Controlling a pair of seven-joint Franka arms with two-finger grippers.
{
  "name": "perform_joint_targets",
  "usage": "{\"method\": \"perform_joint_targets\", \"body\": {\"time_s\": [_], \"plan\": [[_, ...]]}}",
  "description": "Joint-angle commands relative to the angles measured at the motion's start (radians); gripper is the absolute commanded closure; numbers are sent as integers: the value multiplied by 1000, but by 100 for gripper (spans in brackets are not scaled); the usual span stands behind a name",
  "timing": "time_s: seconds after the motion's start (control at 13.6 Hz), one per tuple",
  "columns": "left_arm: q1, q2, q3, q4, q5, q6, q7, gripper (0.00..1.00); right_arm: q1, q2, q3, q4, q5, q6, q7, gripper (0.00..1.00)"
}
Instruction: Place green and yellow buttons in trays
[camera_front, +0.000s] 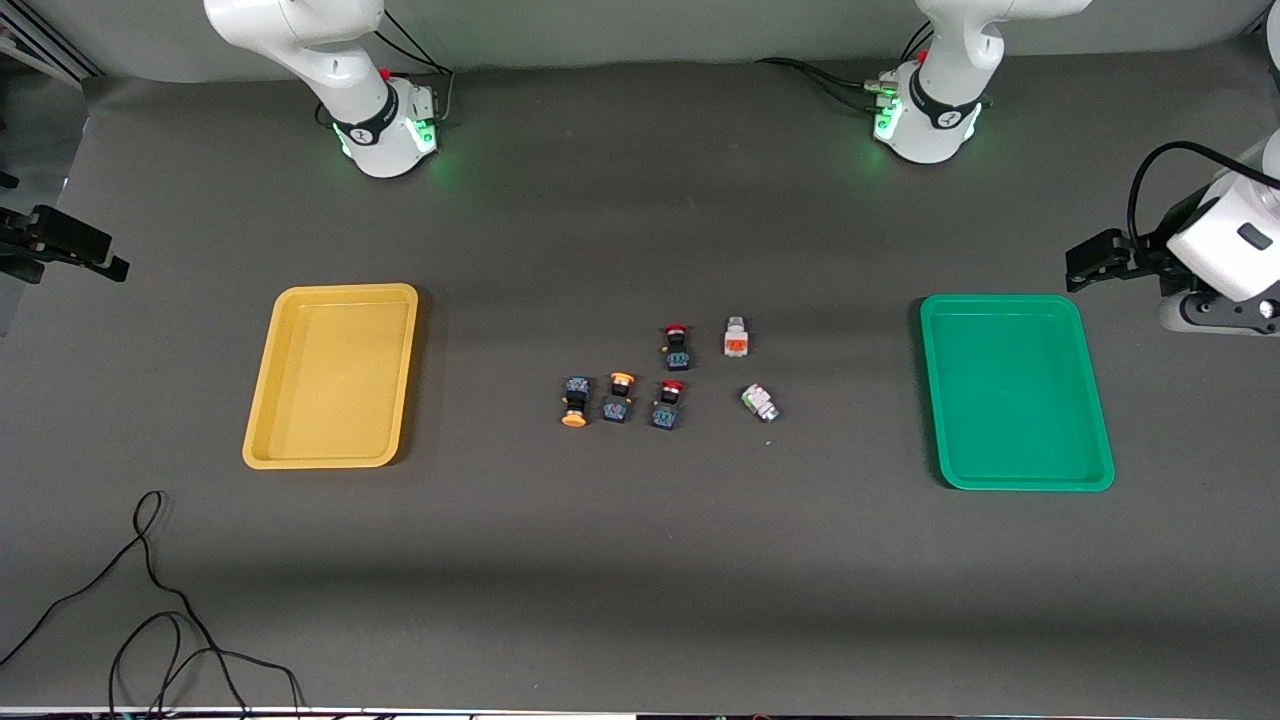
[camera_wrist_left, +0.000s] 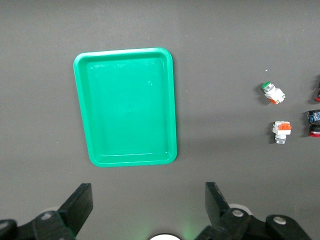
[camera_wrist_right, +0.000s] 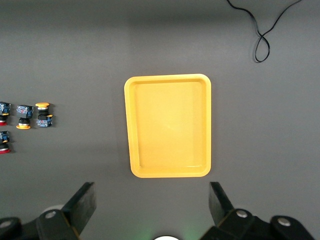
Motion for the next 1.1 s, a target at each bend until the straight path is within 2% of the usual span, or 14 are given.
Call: {"method": "perform_joint_targets", "body": {"time_s": [0.0, 0.66, 1.03], "plan": [[0, 2, 1, 6, 11, 1, 11, 0, 0, 11, -3, 22, 9, -10, 14, 0], [-9, -1, -2, -5, 11, -11, 6, 0, -1, 11, -3, 22, 7, -10, 11, 0], [-89, -43, -14, -80, 0, -3, -67, 0, -1, 17, -9, 22, 4, -6, 9, 0]]}}
